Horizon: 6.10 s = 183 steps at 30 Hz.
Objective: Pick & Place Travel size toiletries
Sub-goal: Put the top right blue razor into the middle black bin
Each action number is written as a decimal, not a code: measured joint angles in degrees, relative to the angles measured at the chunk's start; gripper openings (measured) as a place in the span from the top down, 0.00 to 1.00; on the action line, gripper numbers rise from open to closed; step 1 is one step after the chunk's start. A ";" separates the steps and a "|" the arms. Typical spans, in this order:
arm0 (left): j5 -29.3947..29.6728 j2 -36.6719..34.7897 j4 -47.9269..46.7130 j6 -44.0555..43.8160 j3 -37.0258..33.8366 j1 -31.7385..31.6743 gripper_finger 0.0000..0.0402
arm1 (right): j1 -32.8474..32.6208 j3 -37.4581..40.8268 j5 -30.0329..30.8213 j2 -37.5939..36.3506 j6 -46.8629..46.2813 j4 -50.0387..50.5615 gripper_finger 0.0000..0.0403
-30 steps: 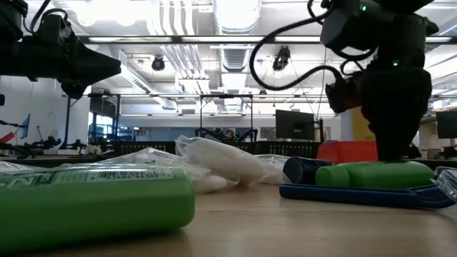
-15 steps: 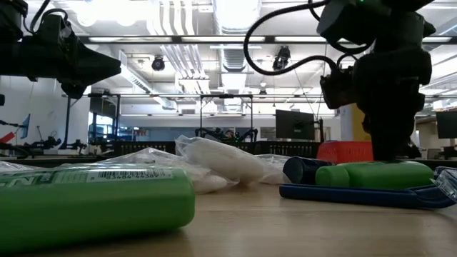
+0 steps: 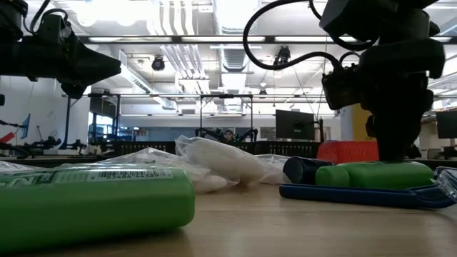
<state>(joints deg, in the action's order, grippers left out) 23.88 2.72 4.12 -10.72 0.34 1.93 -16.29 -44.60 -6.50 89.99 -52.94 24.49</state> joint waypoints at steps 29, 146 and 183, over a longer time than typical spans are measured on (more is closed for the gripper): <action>0.00 0.02 0.06 0.00 0.00 0.00 0.71 | -1.98 -11.65 3.83 8.94 3.34 11.12 0.49; -0.02 0.01 -0.02 0.00 0.00 -0.02 0.71 | -7.65 -7.87 20.02 2.71 4.78 13.57 0.46; -0.02 0.00 -0.03 0.01 0.00 0.00 0.71 | -5.81 -7.61 18.45 4.84 6.95 9.59 0.41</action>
<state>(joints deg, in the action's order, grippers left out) 23.86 2.72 4.09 -10.71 0.34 1.93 -22.09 -52.21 11.94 94.83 -46.00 34.08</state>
